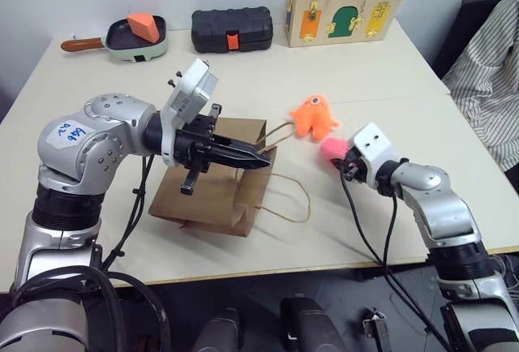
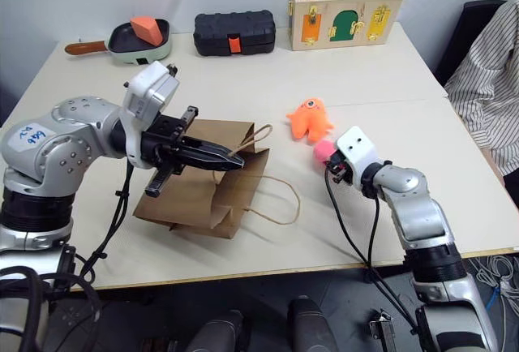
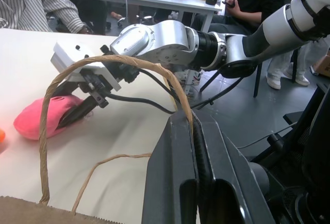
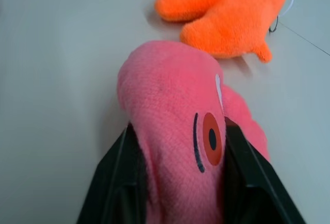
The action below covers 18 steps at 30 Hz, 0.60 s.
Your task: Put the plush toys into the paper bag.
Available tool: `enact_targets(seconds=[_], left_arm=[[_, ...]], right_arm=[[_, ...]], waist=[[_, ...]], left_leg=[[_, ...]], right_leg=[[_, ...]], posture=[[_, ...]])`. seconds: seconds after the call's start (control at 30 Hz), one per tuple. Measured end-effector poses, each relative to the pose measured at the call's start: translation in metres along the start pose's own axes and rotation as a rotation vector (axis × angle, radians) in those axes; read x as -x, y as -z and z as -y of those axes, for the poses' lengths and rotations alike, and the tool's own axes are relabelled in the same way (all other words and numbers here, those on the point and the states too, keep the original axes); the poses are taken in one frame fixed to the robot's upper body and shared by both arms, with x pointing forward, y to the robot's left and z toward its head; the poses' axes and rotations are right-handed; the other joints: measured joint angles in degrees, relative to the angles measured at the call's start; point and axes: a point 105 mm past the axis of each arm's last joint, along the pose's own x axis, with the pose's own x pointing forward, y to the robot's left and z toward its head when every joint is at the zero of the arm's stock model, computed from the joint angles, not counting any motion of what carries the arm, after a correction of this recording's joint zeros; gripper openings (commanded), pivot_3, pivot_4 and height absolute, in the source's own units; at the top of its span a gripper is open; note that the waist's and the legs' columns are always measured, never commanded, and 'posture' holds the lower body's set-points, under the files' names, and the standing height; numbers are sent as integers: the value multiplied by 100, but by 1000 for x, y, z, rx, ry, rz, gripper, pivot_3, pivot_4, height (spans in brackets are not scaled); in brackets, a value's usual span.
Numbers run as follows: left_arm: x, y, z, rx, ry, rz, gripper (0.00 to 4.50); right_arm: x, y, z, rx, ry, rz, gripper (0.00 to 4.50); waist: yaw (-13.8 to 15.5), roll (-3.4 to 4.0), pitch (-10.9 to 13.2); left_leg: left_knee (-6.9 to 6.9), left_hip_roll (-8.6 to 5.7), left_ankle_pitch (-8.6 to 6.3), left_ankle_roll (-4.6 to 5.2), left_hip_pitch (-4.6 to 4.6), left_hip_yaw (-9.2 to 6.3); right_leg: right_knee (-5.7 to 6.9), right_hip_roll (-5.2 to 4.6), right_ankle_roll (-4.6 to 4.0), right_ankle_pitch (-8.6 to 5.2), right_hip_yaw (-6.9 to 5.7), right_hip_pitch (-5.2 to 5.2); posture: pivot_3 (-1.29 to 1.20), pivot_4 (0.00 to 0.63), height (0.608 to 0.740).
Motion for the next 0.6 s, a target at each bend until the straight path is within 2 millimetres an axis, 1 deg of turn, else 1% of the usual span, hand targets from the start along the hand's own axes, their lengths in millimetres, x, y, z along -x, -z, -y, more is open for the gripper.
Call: enact_targets(seconds=[0.03, 0.07, 0.17, 0.23, 0.3, 0.37, 0.4, 0.47, 0.53, 0.6], left_arm=[[0, 0, 0, 0, 1, 1, 0], [0, 0, 0, 1, 3, 3, 0], [-2, 0, 0, -5, 12, 8, 0], [-2, 0, 0, -4, 13, 10, 0], [-2, -1, -1, -6, 15, 14, 0], [-4, -3, -3, -4, 20, 26, 0], [-4, -3, -4, 0, 20, 31, 0], [-4, -3, -5, 2, 18, 33, 0], [-3, -3, -5, 1, 18, 33, 0], [-2, -6, -5, -6, 16, 38, 0]], right_arm=[[5, -12, -5, -21, -43, 52, 496], [10, -26, -11, -24, -82, 107, 403], [26, -65, -34, 28, -229, 228, 369], [27, -79, -53, 71, -319, 259, 369], [20, -84, -80, 110, -419, 263, 368], [8, -83, -108, 161, -509, 250, 368], [2, -82, -120, 191, -544, 244, 368], [-7, -78, -134, 272, -580, 233, 368], [-19, -79, -139, 343, -584, 232, 368], [-33, -83, -140, 372, -579, 241, 368]], waist=[[-3, 0, 0], [-11, 1, 0], [-33, 1, 0], [-23, 1, 0], [-17, 0, 0], [-12, 0, 0], [-13, 0, 0], [-3, 0, 0], [-10, 0, 0], [-20, 0, 0]], left_leg=[[-1, 0, 0, 0, 0, 0], [-1, 1, 0, 0, 0, 0], [-5, 8, 0, 0, 3, 1], [-6, 9, 1, -2, 3, -1], [-5, 9, 1, -2, 3, 0], [-4, 8, 1, -2, 3, 0], [-4, 7, 1, -2, 3, 0], [-4, 6, 1, -2, 2, -1], [-2, 3, 1, -1, 2, 0], [-1, 4, 1, -2, 2, -1]], right_leg=[[1, 0, 0, 0, 1, -1], [0, 1, 0, 0, 1, -1], [0, 8, 0, 0, 1, -1], [0, 8, 0, 0, 0, -1], [0, 7, 0, 0, 0, 0], [0, 5, 0, 0, 1, -1], [-1, 5, 0, 0, 0, -1], [-5, 3, 0, 0, -2, -1], [-6, 2, 0, 0, -1, 0], [-4, 3, 0, 0, -3, -1]], posture=[[0, 150, 740], [0, 150, 740], [0, 150, 740], [0, 150, 740], [0, 150, 740], [0, 150, 740], [0, 150, 740], [0, 150, 740], [0, 150, 740], [0, 150, 740]])
